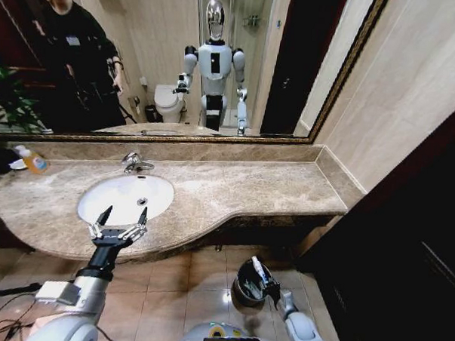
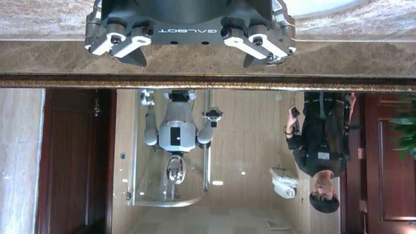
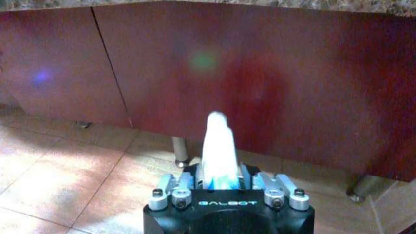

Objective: Pick up the trash from the sink and place it in the trash bin.

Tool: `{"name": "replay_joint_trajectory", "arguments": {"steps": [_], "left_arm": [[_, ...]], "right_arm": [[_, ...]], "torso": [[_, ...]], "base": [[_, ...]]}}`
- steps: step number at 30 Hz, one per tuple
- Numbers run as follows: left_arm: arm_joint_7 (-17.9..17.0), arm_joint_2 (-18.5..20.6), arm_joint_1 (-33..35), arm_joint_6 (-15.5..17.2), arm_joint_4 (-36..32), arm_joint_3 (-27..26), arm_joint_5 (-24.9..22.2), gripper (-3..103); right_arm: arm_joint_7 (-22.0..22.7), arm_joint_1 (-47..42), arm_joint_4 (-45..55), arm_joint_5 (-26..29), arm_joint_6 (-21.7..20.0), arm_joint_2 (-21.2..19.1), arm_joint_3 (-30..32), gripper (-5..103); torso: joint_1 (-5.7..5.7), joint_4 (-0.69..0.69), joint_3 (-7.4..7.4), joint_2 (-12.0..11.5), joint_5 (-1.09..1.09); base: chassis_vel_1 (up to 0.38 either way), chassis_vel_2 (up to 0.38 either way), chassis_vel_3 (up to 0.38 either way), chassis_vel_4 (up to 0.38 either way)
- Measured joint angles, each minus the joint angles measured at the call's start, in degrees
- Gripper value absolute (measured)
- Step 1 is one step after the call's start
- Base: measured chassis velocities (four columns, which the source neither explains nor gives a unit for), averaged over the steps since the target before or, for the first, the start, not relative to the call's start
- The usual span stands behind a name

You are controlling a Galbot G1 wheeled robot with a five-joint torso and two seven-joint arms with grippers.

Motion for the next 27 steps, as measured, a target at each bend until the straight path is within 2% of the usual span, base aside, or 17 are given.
{"name": "replay_joint_trajectory", "arguments": {"steps": [1,2,6,8,9,10,11,12,14,17,27], "left_arm": [[0.0,0.0,0.0,0.0,0.0,0.0,0.0,100],[0.0,0.0,0.0,0.0,0.0,0.0,0.0,100],[0.0,0.0,0.0,0.0,0.0,0.0,0.0,100],[0.0,0.0,0.0,0.0,0.0,0.0,0.0,100],[0.0,0.0,0.0,0.0,0.0,0.0,0.0,100],[0.0,0.0,0.0,0.0,0.0,0.0,0.0,100],[0.0,0.0,0.0,0.0,0.0,0.0,0.0,100],[0.0,0.0,0.0,0.0,0.0,0.0,0.0,100],[0.0,0.0,0.0,0.0,0.0,0.0,0.0,100],[0.0,0.0,0.0,0.0,0.0,0.0,0.0,100],[0.0,0.0,0.0,0.0,0.0,0.0,0.0,100]], "right_arm": [[0.1,0.0,0.0,-0.1,0.0,0.1,0.0,47],[0.1,0.0,0.0,-0.1,0.0,0.1,0.0,47],[0.4,0.3,0.0,-0.1,0.0,0.1,0.0,69],[0.5,0.3,0.1,-0.1,0.0,0.0,0.0,69],[0.7,0.4,0.2,-0.1,0.0,-0.1,0.0,74],[0.7,0.4,0.2,-0.1,0.0,-0.1,0.0,74],[0.7,0.4,0.3,-0.1,0.0,-0.1,0.0,85],[0.8,0.4,0.4,-0.1,0.0,-0.2,0.0,89],[0.8,0.4,0.5,-0.1,0.0,-0.2,0.0,89],[0.9,0.2,0.8,-0.1,0.0,-0.2,0.0,100],[1.1,-0.1,1.5,0.4,0.0,-0.3,0.0,100]], "torso": [[0.0,0.0,0.0,0.0,0.0],[0.0,0.0,0.0,0.0,0.0],[0.0,0.0,0.0,0.0,0.0],[0.0,0.0,0.0,0.0,0.0],[0.0,0.0,0.0,0.0,0.0],[0.0,0.0,0.0,0.0,0.0],[0.0,0.0,0.0,0.0,0.0],[0.0,0.0,0.0,0.0,0.0],[0.0,0.0,0.0,0.0,0.0],[0.0,0.0,0.0,0.0,0.0],[0.0,0.0,0.0,0.0,0.0]], "base": [[0.0,0.0,0.0,0.0],[0.0,0.0,0.0,0.0],[0.0,0.0,0.0,0.0],[0.0,0.0,0.0,0.0],[0.0,0.0,0.0,0.0],[0.0,0.0,0.0,0.0],[0.0,0.0,0.0,0.0],[0.0,0.0,0.0,0.0],[0.0,0.0,0.0,0.0],[0.0,0.0,0.0,0.0],[0.0,0.0,0.0,0.0]]}}
